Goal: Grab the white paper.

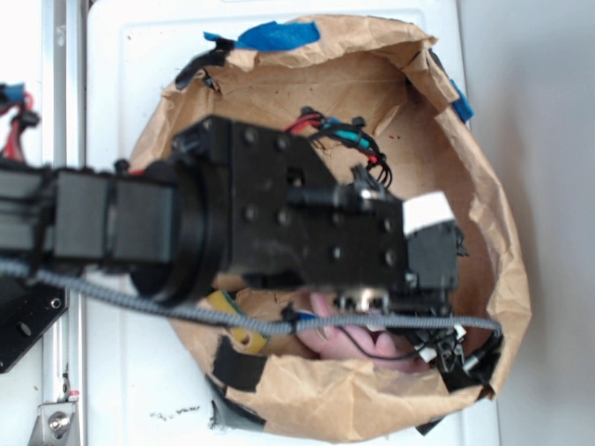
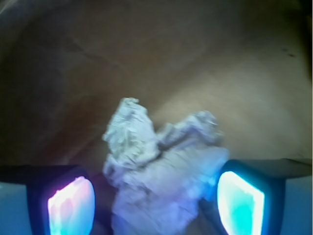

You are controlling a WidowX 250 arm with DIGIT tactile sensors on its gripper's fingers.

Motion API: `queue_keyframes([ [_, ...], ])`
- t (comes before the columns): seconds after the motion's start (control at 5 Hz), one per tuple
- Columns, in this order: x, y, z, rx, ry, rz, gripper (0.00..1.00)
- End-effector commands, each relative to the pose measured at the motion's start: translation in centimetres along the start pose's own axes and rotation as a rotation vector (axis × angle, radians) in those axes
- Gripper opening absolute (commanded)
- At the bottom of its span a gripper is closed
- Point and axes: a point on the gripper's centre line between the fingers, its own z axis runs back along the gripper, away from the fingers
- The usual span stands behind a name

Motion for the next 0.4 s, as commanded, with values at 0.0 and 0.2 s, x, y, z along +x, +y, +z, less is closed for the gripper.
queue_keyframes([
  [0.0, 1.13, 0.43, -2.10, 0.009, 0.037, -0.017, 1.00],
  [0.2, 0.91, 0.91, -2.36, 0.023, 0.095, -0.034, 1.00],
])
